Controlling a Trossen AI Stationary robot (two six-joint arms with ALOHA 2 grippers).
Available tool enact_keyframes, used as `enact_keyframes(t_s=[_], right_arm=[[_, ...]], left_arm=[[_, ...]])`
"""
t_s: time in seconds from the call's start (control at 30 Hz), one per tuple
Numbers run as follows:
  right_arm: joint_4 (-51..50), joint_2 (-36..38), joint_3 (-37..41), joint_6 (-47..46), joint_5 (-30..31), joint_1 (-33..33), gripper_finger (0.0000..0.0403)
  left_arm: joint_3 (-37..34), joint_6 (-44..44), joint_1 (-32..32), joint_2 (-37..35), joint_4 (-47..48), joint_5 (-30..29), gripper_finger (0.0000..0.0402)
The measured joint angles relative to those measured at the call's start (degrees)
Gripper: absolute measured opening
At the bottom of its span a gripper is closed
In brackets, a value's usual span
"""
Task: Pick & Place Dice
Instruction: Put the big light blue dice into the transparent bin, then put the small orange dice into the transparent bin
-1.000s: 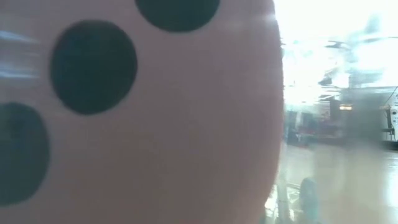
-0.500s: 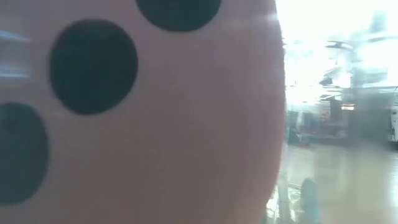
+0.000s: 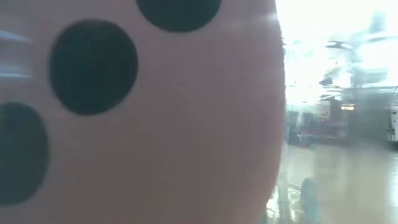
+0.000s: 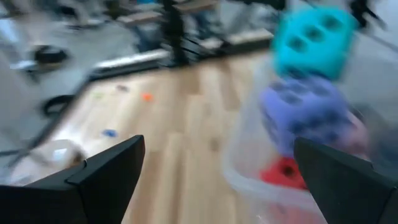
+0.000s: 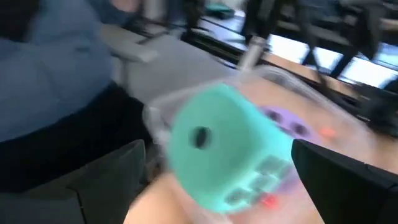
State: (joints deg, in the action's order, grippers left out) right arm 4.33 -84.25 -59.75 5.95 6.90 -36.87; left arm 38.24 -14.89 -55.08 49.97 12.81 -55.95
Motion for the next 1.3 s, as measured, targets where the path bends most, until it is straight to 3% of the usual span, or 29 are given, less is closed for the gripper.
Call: enact_keyframes(t_s=[0.1,0.23,0.33,0.47,0.6,0.7,0.87,1.0,1.17,1.3], right_arm=[[-5.39,2.66,0.00,-4.78,10.68,-0.97,0.0396],[-18.66,6.52,0.00,-16.01,26.63,-2.05,0.0396],[-28.62,8.41,0.00,-25.79,34.46,-1.70,0.0396],[-35.79,9.48,2.83,-34.65,40.25,0.13,0.0396],[-35.97,11.42,9.13,-36.73,41.92,4.49,0.0396],[-36.02,13.52,14.02,-38.92,47.59,8.45,0.0396],[-35.41,19.78,22.17,-40.89,48.18,14.93,0.0396],[-35.30,27.54,28.75,-40.90,44.08,18.91,0.0396],[-30.95,38.32,36.63,-39.78,42.04,22.02,0.0396],[-20.31,44.99,42.09,-31.90,38.95,23.55,0.0396]], left_arm=[[0.00,-0.59,1.95,-3.74,0.01,-3.18,0.0400],[0.00,1.11,7.48,-8.84,1.11,-1.42,0.0400],[0.00,0.93,13.92,-11.99,5.94,-1.15,0.0400],[0.00,-3.21,23.36,-15.03,12.90,3.49,0.0400],[-1.08,-3.31,30.83,-17.10,13.40,12.94,0.0400],[-2.41,-1.52,34.67,-18.11,13.30,14.98,0.0400],[-6.57,0.25,39.85,-20.59,13.30,14.92,0.0400],[-8.43,-1.06,45.05,-21.82,12.24,15.69,0.0400],[-8.44,5.35,51.35,-21.74,5.80,23.73,0.0400],[-8.41,7.59,56.69,-21.25,2.94,30.29,0.0400]])
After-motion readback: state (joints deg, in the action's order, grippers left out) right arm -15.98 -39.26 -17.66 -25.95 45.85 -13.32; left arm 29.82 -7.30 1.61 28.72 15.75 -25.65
